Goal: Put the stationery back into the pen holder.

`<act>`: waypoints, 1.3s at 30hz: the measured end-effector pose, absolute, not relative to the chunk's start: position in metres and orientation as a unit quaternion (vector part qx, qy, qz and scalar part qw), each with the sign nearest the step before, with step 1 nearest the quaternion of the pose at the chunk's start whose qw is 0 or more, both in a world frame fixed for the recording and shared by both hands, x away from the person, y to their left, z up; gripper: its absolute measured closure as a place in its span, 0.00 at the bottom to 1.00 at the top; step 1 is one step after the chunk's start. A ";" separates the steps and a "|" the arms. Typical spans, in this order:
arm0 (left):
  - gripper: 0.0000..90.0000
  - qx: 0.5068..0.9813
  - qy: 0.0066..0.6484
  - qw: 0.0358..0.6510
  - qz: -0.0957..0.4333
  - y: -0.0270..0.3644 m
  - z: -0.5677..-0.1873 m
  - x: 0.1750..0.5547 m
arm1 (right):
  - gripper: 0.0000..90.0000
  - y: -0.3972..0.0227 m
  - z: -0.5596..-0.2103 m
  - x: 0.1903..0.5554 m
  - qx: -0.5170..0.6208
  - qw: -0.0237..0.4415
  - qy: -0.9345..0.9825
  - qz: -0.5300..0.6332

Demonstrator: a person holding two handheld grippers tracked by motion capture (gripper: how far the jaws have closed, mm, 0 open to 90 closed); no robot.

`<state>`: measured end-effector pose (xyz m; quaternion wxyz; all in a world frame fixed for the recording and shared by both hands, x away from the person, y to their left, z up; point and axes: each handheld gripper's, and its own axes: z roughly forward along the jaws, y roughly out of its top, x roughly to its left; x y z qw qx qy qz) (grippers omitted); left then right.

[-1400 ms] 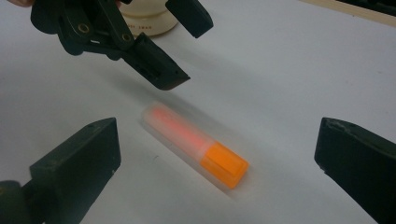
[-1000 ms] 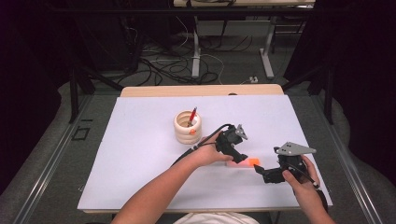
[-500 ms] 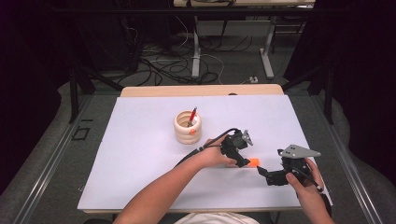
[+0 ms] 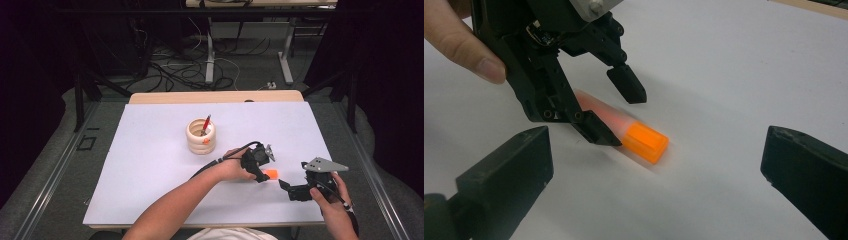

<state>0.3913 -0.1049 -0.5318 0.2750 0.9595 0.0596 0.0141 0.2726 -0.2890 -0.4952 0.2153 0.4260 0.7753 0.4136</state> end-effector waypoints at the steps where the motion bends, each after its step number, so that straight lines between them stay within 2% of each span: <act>1: 0.48 0.960 0.060 0.272 0.011 -0.105 -0.532 0.391 | 0.00 -0.289 -0.495 0.273 0.427 0.216 0.775 0.413; 12: 0.57 0.967 0.053 0.249 0.002 -0.106 -0.536 0.392 | 0.00 -0.288 -0.496 0.275 0.424 0.214 0.777 0.414; 24: 0.71 0.967 0.056 0.247 -0.010 -0.105 -0.535 0.391 | 0.00 -0.287 -0.497 0.275 0.423 0.215 0.777 0.413; 39: 0.72 0.969 0.060 0.238 -0.009 -0.105 -0.533 0.391 | 0.00 -0.288 -0.497 0.276 0.423 0.214 0.777 0.414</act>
